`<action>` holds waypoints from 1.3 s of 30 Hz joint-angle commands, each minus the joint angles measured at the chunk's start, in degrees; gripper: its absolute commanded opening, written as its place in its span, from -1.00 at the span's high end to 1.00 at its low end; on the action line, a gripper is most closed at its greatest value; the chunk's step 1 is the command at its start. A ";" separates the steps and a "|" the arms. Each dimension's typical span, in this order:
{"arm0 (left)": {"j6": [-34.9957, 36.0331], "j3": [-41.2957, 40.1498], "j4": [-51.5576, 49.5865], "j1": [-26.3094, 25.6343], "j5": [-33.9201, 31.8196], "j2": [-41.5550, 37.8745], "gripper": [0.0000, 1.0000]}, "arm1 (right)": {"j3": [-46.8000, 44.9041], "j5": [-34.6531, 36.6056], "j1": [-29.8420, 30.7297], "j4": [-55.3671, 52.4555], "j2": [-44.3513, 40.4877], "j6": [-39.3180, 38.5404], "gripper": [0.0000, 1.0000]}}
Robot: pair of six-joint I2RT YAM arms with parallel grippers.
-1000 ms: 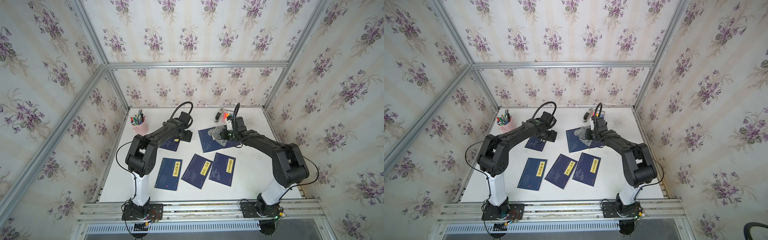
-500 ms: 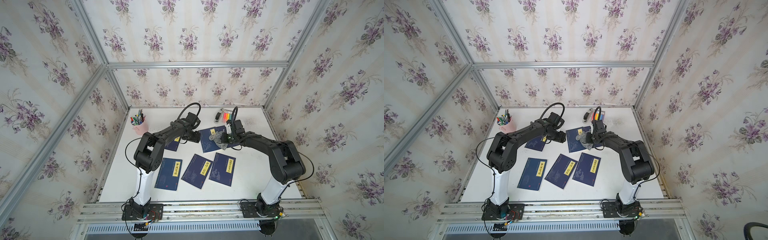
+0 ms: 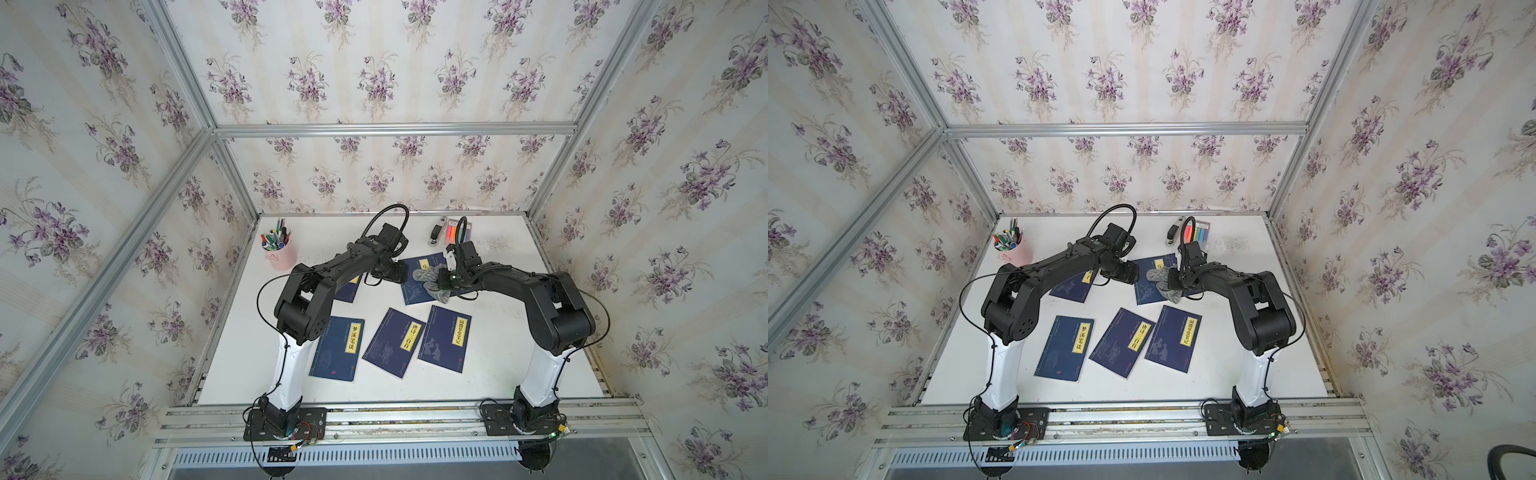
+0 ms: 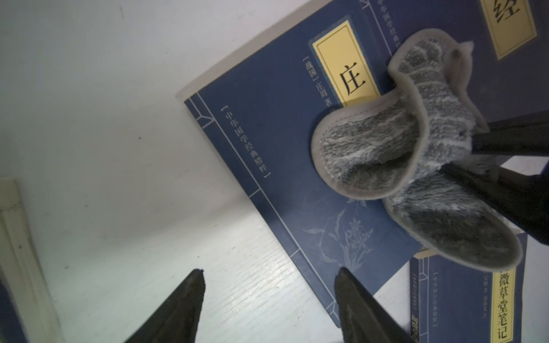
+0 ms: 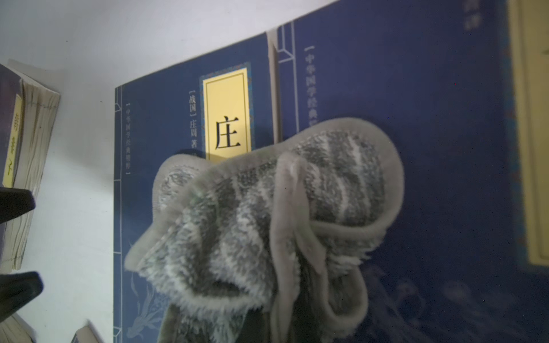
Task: Wipe the cover of the book
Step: Move the book to the center of the board, then wipe the dirt from the cover of the book.
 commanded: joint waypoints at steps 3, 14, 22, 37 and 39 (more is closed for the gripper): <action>1.28 -1.17 -1.03 0.22 -2.91 -1.35 -0.42 | 2.95 -2.38 2.29 -2.96 3.75 -1.62 1.00; 1.67 -3.22 -0.76 3.69 -1.95 -2.19 -0.32 | 3.04 -1.81 4.10 -2.50 2.42 -0.94 1.00; 6.76 6.44 -5.68 4.09 -2.14 3.26 0.34 | 3.48 -2.98 4.34 -4.86 -3.63 -1.33 1.00; 7.11 13.63 -6.84 5.39 -2.16 10.90 0.91 | 10.80 2.39 5.34 -4.99 -1.13 -1.21 1.00; 6.02 13.81 -6.59 5.54 -1.86 11.17 0.92 | 12.68 2.48 5.38 -5.21 1.62 -0.88 1.00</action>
